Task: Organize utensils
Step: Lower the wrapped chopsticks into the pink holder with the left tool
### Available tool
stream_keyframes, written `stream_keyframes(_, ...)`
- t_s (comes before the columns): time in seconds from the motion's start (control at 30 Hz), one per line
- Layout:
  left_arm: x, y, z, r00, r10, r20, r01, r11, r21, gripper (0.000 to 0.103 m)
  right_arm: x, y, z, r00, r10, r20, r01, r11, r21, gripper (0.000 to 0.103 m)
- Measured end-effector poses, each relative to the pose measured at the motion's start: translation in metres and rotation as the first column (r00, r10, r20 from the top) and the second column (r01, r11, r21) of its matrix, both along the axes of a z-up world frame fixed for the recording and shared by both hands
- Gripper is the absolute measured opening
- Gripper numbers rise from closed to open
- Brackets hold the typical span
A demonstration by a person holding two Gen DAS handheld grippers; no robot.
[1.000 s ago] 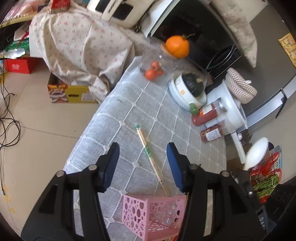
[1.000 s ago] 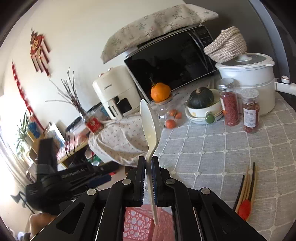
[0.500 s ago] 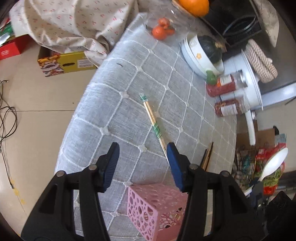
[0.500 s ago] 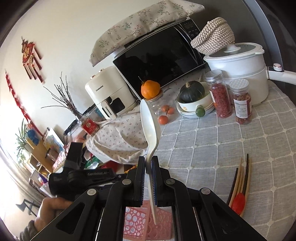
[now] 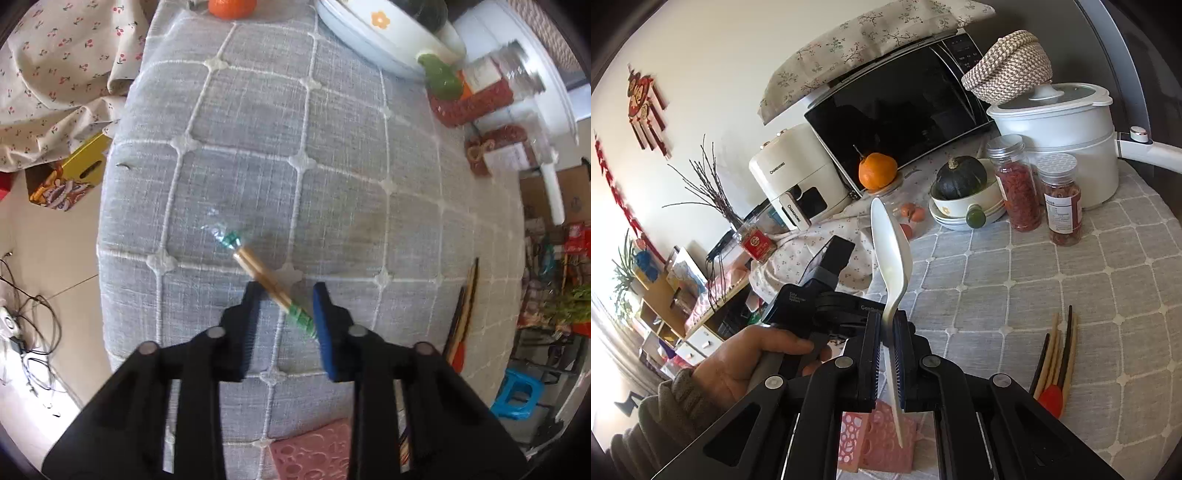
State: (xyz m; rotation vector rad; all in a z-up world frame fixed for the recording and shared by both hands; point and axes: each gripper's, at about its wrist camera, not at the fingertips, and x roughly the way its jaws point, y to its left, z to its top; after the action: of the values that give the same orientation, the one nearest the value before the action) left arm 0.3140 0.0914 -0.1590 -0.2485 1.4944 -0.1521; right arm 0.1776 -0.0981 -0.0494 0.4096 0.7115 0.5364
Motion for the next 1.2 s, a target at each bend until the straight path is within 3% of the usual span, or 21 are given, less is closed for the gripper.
stream_keyframes(0.13, 0.000, 0.005, -0.004, 1.000, 0.008, -0.012, -0.008, 1.000, -0.014, 0.018, 0.002, 0.003, -0.001, 1.000, 0.009, -0.004, -0.009, 1.000, -0.001, 0.007)
stream_keyframes(0.23, 0.001, 0.005, 0.002, 1.000, 0.022, 0.019, -0.022, 1.000, 0.016, 0.000, 0.003, 0.003, -0.005, 1.000, 0.009, -0.018, -0.009, 1.000, 0.003, 0.007)
stream_keyframes(0.4, -0.004, 0.002, 0.011, 0.995, 0.003, 0.098, -0.006, 0.999, 0.038, 0.000, 0.000, -0.001, -0.001, 1.000, 0.002, -0.006, -0.002, 1.000, 0.009, 0.007)
stream_keyframes(0.47, -0.005, 0.004, 0.008, 0.997, 0.007, 0.078, -0.011, 0.999, 0.050, 0.000, 0.001, -0.003, 0.000, 1.000, -0.003, -0.008, 0.003, 1.000, 0.015, 0.007)
stream_keyframes(0.57, -0.004, 0.009, 0.001, 0.999, 0.034, -0.004, -0.034, 0.999, 0.010, 0.001, 0.001, -0.004, -0.002, 1.000, -0.001, -0.020, 0.001, 1.000, 0.018, 0.007)
stream_keyframes(0.63, -0.002, 0.009, -0.003, 0.998, 0.026, -0.053, -0.025, 0.999, 0.025, 0.011, 0.000, -0.003, -0.001, 1.000, 0.004, -0.015, -0.004, 1.000, 0.017, 0.007)
stream_keyframes(0.7, 0.004, 0.005, -0.005, 0.996, 0.018, -0.087, -0.014, 0.999, 0.051, 0.041, 0.000, -0.002, 0.001, 1.000, 0.006, -0.009, -0.006, 1.000, 0.017, 0.007)
stream_keyframes(0.8, 0.008, -0.003, -0.007, 0.995, 0.008, -0.095, -0.002, 0.997, 0.072, 0.051, 0.000, -0.002, 0.000, 1.000, 0.006, -0.009, -0.006, 1.000, 0.015, 0.007)
stream_keyframes(0.9, 0.014, -0.014, -0.004, 0.997, -0.008, -0.076, 0.016, 0.994, 0.107, 0.052, 0.002, -0.005, 0.000, 1.000, 0.002, -0.017, -0.002, 1.000, 0.028, 0.007)
stream_keyframes(0.93, 0.014, -0.014, -0.001, 0.998, -0.003, -0.060, 0.010, 0.992, 0.125, 0.049, 0.003, -0.006, 0.000, 1.000, -0.001, -0.018, 0.001, 0.999, 0.032, 0.007)
stream_keyframes(0.97, 0.014, -0.014, 0.001, 0.999, 0.004, -0.041, 0.002, 0.989, 0.150, 0.026, 0.003, -0.007, 0.000, 1.000, -0.002, -0.019, 0.003, 0.999, 0.036, 0.007)
stream_keyframes(1.0, 0.014, -0.013, 0.002, 1.000, 0.008, -0.024, -0.004, 0.986, 0.168, 0.016, 0.004, -0.008, 0.000, 1.000, -0.004, -0.021, 0.005, 0.999, 0.041, 0.007)
stream_keyframes(1.13, 0.010, -0.007, 0.002, 1.000, 0.024, 0.012, -0.025, 0.993, 0.115, 0.015, 0.005, -0.011, 0.000, 1.000, -0.009, -0.028, 0.011, 0.999, 0.052, 0.007)
stream_keyframes(1.2, 0.008, -0.002, 0.007, 0.999, 0.037, 0.038, -0.040, 0.996, 0.084, 0.009, 0.005, -0.012, 0.000, 1.000, -0.012, -0.027, 0.013, 0.998, 0.058, 0.007)
